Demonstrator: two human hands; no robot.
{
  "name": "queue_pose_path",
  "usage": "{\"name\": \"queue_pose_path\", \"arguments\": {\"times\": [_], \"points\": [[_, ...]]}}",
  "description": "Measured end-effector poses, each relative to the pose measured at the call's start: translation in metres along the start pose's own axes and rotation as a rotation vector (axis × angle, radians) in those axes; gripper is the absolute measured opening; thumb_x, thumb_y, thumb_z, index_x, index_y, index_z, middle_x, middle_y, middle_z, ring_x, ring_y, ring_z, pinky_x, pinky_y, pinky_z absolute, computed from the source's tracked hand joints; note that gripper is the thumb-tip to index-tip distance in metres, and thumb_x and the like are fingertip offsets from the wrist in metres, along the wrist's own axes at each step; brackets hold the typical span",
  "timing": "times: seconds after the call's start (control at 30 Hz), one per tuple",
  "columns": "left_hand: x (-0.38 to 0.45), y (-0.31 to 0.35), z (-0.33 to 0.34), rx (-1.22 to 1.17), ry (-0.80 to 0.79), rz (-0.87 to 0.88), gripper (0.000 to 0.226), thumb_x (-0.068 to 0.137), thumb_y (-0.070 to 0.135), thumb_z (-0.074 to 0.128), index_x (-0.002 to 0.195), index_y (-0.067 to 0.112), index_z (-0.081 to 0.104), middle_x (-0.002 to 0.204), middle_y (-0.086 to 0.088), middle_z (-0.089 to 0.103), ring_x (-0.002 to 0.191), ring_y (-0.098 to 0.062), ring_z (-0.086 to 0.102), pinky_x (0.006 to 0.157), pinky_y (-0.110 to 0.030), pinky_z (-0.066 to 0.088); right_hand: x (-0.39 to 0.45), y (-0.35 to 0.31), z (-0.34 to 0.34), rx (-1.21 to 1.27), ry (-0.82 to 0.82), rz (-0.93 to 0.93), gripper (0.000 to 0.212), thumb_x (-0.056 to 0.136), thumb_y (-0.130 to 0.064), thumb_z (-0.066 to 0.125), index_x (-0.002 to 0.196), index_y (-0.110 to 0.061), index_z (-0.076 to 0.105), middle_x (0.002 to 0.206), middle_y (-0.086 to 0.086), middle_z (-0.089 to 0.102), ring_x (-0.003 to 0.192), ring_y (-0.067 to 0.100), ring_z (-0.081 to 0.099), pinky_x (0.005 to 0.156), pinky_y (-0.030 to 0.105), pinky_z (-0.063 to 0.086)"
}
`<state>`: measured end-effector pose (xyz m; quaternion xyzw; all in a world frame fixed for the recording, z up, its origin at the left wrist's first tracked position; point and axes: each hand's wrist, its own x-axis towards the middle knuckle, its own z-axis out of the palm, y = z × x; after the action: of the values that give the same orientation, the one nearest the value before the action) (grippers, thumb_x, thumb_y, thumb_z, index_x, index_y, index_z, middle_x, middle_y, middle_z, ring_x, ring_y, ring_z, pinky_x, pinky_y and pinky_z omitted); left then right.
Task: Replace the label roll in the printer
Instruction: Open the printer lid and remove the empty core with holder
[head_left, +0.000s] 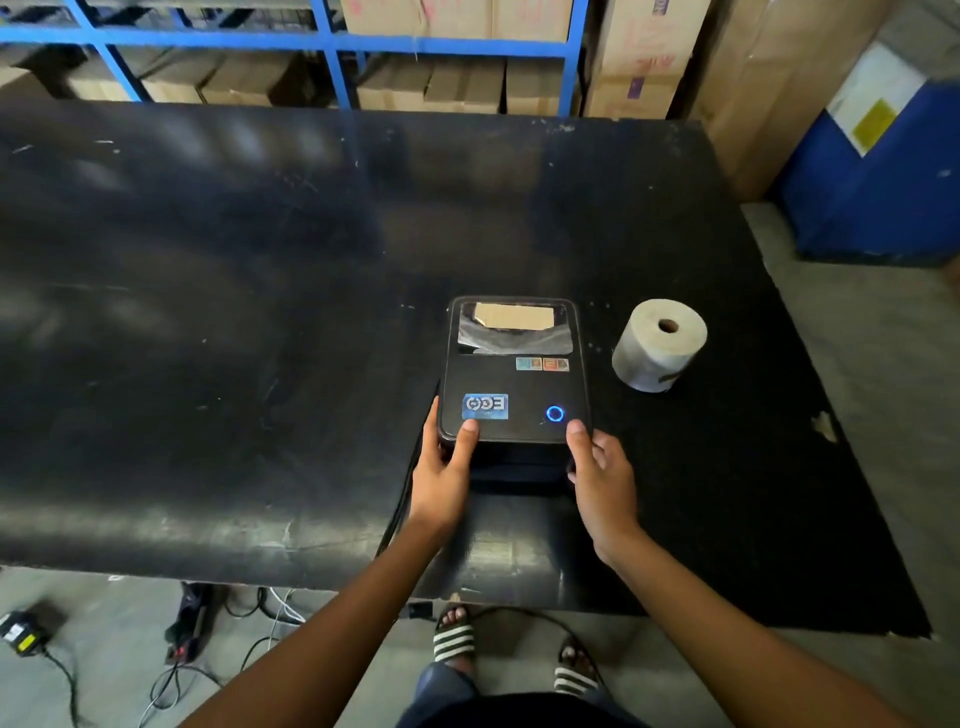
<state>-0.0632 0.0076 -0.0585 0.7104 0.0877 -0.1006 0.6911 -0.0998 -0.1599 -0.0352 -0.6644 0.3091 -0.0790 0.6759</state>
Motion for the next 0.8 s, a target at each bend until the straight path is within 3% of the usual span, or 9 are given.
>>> {"name": "queue_pose_path", "arguments": {"times": [0.17, 0.27, 0.33, 0.4, 0.5, 0.6, 0.67, 0.73, 0.8], "points": [[0.002, -0.002, 0.003, 0.037, 0.038, 0.0, 0.079, 0.075, 0.076, 0.057, 0.146, 0.046, 0.036, 0.139, 0.008, 0.061, 0.129, -0.008, 0.055, 0.115, -0.041, 0.039, 0.008, 0.0, -0.001, -0.08, 0.099, -0.082, 0.03, 0.087, -0.037, 0.069, 0.088, -0.008, 0.06, 0.081, 0.001, 0.066, 0.078, 0.015, 0.064, 0.082, 0.055, 0.056], [0.002, -0.003, 0.003, 0.018, 0.026, 0.003, 0.08, 0.075, 0.076, 0.058, 0.146, 0.047, 0.035, 0.139, 0.01, 0.06, 0.129, -0.006, 0.054, 0.115, -0.039, 0.039, 0.013, 0.002, -0.002, -0.131, 0.093, -0.096, 0.034, 0.086, -0.042, 0.067, 0.087, -0.01, 0.058, 0.081, 0.001, 0.065, 0.081, 0.02, 0.065, 0.081, 0.056, 0.056], [0.001, -0.002, 0.001, 0.015, -0.003, 0.008, 0.079, 0.077, 0.073, 0.059, 0.147, 0.045, 0.035, 0.138, 0.014, 0.06, 0.127, -0.001, 0.054, 0.114, -0.034, 0.04, 0.014, 0.004, -0.002, -0.18, 0.039, -0.074, 0.043, 0.083, -0.058, 0.059, 0.092, -0.017, 0.054, 0.09, 0.003, 0.066, 0.085, 0.02, 0.065, 0.083, 0.051, 0.056], [0.002, -0.002, -0.007, 0.032, -0.07, 0.024, 0.079, 0.082, 0.058, 0.067, 0.149, 0.04, 0.031, 0.137, 0.016, 0.058, 0.126, 0.003, 0.054, 0.112, -0.027, 0.041, 0.013, 0.008, -0.004, -0.182, -0.052, -0.089, 0.053, 0.076, -0.069, 0.053, 0.108, -0.026, 0.05, 0.117, 0.008, 0.063, 0.1, 0.016, 0.062, 0.087, 0.037, 0.052], [0.013, -0.006, -0.027, 0.15, -0.244, 0.008, 0.12, 0.072, 0.025, 0.087, 0.157, 0.029, 0.001, 0.143, 0.013, 0.048, 0.128, 0.003, 0.05, 0.108, -0.02, 0.041, 0.019, 0.009, -0.013, -0.112, -0.256, -0.188, 0.087, 0.081, -0.051, 0.069, 0.149, -0.034, 0.018, 0.155, -0.002, 0.031, 0.137, 0.01, 0.037, 0.109, 0.033, 0.035], [0.027, -0.007, -0.036, 0.265, -0.336, -0.035, 0.14, 0.067, 0.006, 0.09, 0.156, 0.025, -0.017, 0.149, 0.011, 0.039, 0.135, -0.006, 0.043, 0.106, -0.015, 0.038, 0.028, 0.002, -0.02, -0.298, -0.391, -0.269, 0.113, 0.071, -0.038, 0.083, 0.152, -0.043, 0.005, 0.157, -0.007, 0.031, 0.142, 0.008, 0.031, 0.116, 0.042, 0.029], [0.038, -0.011, -0.034, 0.262, -0.317, -0.061, 0.125, 0.066, -0.001, 0.089, 0.158, 0.019, 0.007, 0.141, 0.011, 0.052, 0.129, -0.012, 0.052, 0.092, -0.006, 0.045, 0.031, -0.002, -0.021, -0.382, -0.345, -0.299, 0.113, 0.068, -0.039, 0.085, 0.151, -0.044, 0.009, 0.152, -0.007, 0.04, 0.139, 0.01, 0.037, 0.115, 0.046, 0.033], [0.045, -0.019, -0.034, 0.264, -0.288, -0.074, 0.087, 0.062, 0.001, 0.092, 0.135, 0.028, 0.05, 0.112, 0.018, 0.073, 0.115, -0.011, 0.065, 0.078, -0.008, 0.053, 0.03, -0.004, -0.021, -0.409, -0.297, -0.324, 0.11, 0.067, -0.041, 0.084, 0.151, -0.042, 0.014, 0.148, -0.006, 0.045, 0.137, 0.014, 0.039, 0.113, 0.05, 0.035], [0.047, -0.026, -0.037, 0.279, -0.293, -0.085, 0.069, 0.06, 0.011, 0.094, 0.114, 0.037, 0.059, 0.099, 0.024, 0.075, 0.105, -0.001, 0.068, 0.085, -0.016, 0.057, 0.026, -0.009, -0.018, -0.372, -0.252, -0.324, 0.105, 0.066, -0.047, 0.083, 0.15, -0.042, 0.02, 0.147, -0.005, 0.046, 0.138, 0.017, 0.039, 0.111, 0.052, 0.036]]}}
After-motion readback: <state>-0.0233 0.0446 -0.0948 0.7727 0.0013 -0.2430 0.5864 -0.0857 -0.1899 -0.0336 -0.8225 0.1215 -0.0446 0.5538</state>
